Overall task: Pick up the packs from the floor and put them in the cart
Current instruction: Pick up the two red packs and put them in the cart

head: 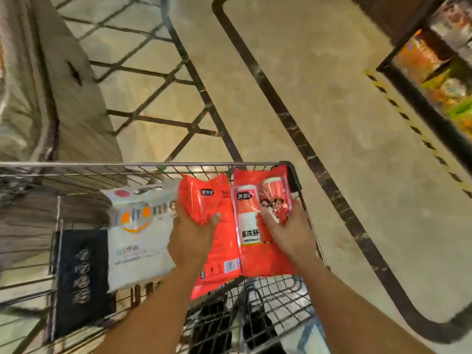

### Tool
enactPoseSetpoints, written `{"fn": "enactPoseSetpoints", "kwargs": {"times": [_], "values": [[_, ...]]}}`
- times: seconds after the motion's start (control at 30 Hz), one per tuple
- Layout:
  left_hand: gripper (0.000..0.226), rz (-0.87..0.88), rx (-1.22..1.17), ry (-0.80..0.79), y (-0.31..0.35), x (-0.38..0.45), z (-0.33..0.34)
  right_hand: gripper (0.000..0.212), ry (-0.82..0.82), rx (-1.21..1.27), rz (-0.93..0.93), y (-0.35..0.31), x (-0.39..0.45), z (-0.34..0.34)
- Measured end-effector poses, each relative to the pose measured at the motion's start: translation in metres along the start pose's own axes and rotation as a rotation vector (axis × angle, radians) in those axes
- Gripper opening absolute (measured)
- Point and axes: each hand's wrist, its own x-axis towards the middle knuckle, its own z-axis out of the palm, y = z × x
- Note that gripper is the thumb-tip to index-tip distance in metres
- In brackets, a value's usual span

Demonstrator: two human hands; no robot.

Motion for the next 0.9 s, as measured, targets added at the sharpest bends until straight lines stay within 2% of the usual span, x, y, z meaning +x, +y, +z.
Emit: {"fn": "enactPoseSetpoints", "kwargs": {"times": [0.17,0.37,0.47,0.53,0.7,0.9], "values": [[0.1,-0.021,0.176,0.03,0.008,0.015,0.057,0.096,-0.025,-0.182,0.024,0.014,0.036,0.039],[0.102,-0.067,0.179,0.043,-0.005,0.029,0.097,0.096,-0.111,-0.21,0.059,0.026,0.067,0.064],[0.089,-0.074,0.122,-0.042,-0.021,0.039,0.118,0.095,-0.19,-0.158,0.09,0.039,0.083,0.081],[0.088,-0.059,0.102,-0.089,-0.033,0.041,0.123,0.091,-0.262,-0.137,0.12,0.047,0.086,0.091],[0.089,0.033,0.107,-0.135,-0.034,0.036,0.106,0.091,-0.301,-0.173,0.191,0.046,0.086,0.087],[0.08,0.316,0.279,-0.105,-0.011,0.02,0.041,0.086,-0.278,-0.31,-0.044,-0.002,0.062,0.052]]}}
